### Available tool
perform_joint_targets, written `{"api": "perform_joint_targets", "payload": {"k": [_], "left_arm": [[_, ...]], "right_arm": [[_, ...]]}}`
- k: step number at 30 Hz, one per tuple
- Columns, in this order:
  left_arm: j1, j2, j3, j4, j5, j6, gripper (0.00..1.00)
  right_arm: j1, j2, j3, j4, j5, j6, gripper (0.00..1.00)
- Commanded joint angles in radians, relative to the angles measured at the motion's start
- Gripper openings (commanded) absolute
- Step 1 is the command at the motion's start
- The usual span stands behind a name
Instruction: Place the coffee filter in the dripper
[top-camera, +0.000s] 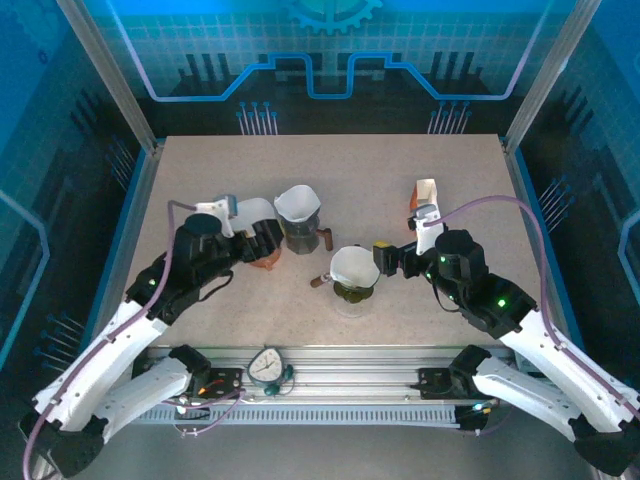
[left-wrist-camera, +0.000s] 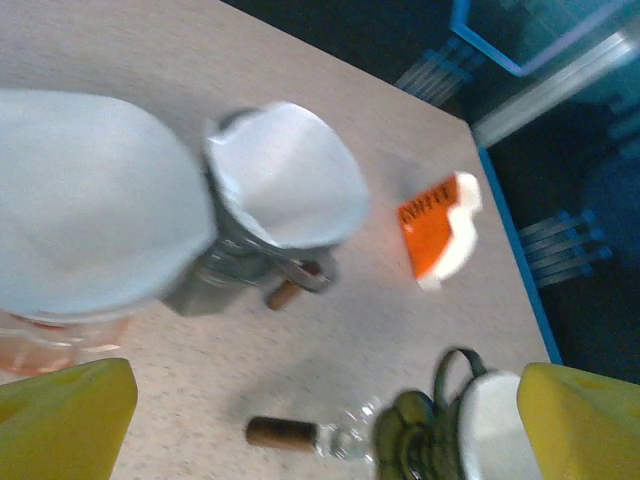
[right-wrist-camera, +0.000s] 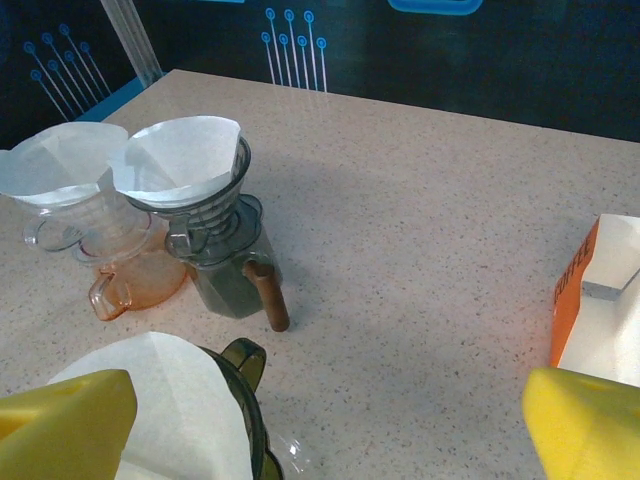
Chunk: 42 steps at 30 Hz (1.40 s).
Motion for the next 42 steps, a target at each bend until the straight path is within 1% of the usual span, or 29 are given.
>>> {"api": "perform_joint_targets", "payload": {"k": [1, 6, 9, 12, 16, 18, 19, 21, 23, 24, 27, 28, 31, 39, 42], "left_arm": [[0.139, -0.031, -0.016, -0.011, 0.009, 0.003, 0.99], [0.410, -0.053, -0.123, 0.112, 0.147, -0.131, 0.99], [0.549, -0.034, -0.204, 0.221, 0.227, -0.219, 0.83], [0.625, 0.041, -0.279, 0.351, 0.266, -0.278, 0.80], [0.645, 0.231, -0.326, 0.495, 0.287, -0.333, 0.80], [0.647, 0.338, -0.348, 0.600, 0.302, -0.375, 0.80], [0.647, 0.384, -0.353, 0.642, 0.306, -0.394, 0.78], [0.644, 0.481, -0.357, 0.735, 0.313, -0.427, 0.68], [0.639, 0.560, -0.349, 0.786, 0.322, -0.452, 0.57], [0.635, 0.595, -0.348, 0.820, 0.326, -0.461, 0.56], [0.619, 0.666, -0.334, 0.849, 0.320, -0.460, 0.48], [0.613, 0.685, -0.329, 0.855, 0.324, -0.456, 0.47], [0.591, 0.764, -0.320, 0.924, 0.366, -0.470, 0.42], [0.561, 0.884, -0.358, 1.091, 0.425, -0.519, 0.40], [0.553, 0.892, -0.371, 1.104, 0.430, -0.515, 0.39]], "right_arm": [[-0.012, -0.015, -0.009, 0.049, 0.020, 0.020, 1.00], [-0.013, -0.018, -0.008, 0.049, -0.012, 0.027, 1.00], [-0.011, -0.027, -0.013, 0.051, -0.016, 0.027, 1.00], [-0.012, -0.041, -0.023, 0.060, -0.019, 0.030, 1.00], [-0.012, -0.052, -0.032, 0.064, -0.020, 0.036, 1.00], [-0.013, -0.053, -0.031, 0.065, -0.024, 0.037, 1.00], [-0.012, -0.054, -0.031, 0.063, -0.026, 0.037, 1.00], [-0.014, -0.057, -0.031, 0.061, -0.029, 0.035, 1.00], [-0.014, -0.055, -0.027, 0.057, -0.029, 0.035, 1.00], [-0.014, -0.056, -0.025, 0.053, -0.029, 0.032, 1.00], [-0.015, -0.059, -0.019, 0.044, -0.028, 0.026, 1.00], [-0.015, -0.059, -0.020, 0.043, -0.026, 0.024, 1.00], [-0.016, -0.056, -0.022, 0.045, -0.020, 0.024, 1.00], [-0.019, -0.049, -0.019, 0.043, -0.017, 0.020, 1.00], [-0.019, -0.049, -0.017, 0.041, -0.016, 0.019, 1.00]]}}
